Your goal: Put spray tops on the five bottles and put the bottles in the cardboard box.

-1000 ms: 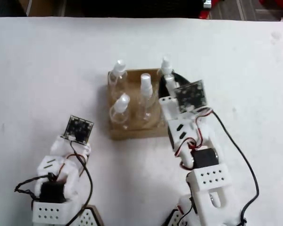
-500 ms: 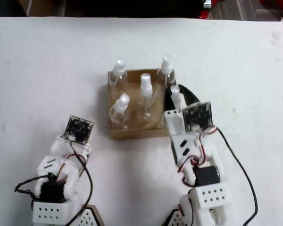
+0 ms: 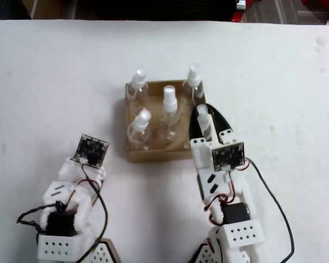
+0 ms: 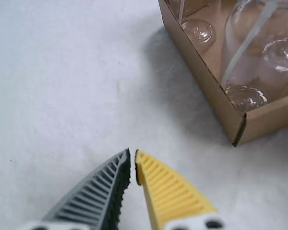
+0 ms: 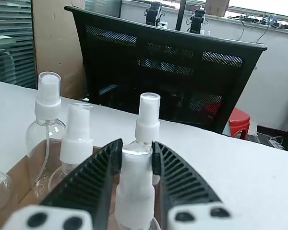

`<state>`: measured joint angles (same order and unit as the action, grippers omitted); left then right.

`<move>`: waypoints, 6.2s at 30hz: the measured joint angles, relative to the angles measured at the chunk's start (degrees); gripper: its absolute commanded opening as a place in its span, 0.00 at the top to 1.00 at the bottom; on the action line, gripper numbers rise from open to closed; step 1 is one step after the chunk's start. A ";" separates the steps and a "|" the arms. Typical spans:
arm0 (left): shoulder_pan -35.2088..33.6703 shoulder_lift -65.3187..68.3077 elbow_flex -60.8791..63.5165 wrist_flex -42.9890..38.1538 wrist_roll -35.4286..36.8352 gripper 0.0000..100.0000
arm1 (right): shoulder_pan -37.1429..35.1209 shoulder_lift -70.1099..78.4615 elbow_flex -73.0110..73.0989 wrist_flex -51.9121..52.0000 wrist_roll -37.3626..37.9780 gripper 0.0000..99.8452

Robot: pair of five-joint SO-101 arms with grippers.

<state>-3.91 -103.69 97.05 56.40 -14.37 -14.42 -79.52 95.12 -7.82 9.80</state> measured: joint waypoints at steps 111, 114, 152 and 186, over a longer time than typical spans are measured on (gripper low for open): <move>-1.67 -0.18 -0.09 15.03 7.12 0.98 | 12.75 -23.12 1.23 78.15 0.00 0.98; -1.67 -0.18 -0.09 17.05 7.12 0.98 | 12.75 -23.30 1.23 80.00 0.00 0.98; -1.67 -0.18 -0.09 17.41 7.12 0.98 | 12.75 -23.30 1.23 80.09 0.00 0.98; -1.67 -0.18 -0.09 17.41 7.12 0.98 | 12.75 -23.30 1.23 80.09 0.00 0.98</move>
<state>-5.58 -103.87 96.97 73.80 -7.25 -1.67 -102.81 96.35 72.26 9.80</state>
